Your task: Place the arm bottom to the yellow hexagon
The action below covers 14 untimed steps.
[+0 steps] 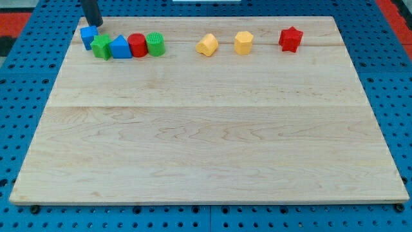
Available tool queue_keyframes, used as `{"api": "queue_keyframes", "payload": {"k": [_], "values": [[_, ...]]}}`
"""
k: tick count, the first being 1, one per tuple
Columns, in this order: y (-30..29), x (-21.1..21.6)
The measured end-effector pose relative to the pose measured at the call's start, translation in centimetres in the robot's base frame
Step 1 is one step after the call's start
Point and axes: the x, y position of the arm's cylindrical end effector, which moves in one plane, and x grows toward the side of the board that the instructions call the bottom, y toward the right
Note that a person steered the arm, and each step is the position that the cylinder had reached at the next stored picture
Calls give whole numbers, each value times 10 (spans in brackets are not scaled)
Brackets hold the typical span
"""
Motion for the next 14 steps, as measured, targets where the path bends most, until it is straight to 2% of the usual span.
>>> {"api": "queue_keyframes", "payload": {"k": [2, 5, 6, 7, 8, 9, 12, 13, 14], "values": [[-21, 33], [-62, 38], [-62, 61], [-56, 99], [-24, 134], [11, 136], [21, 110], [21, 112], [63, 131]]}}
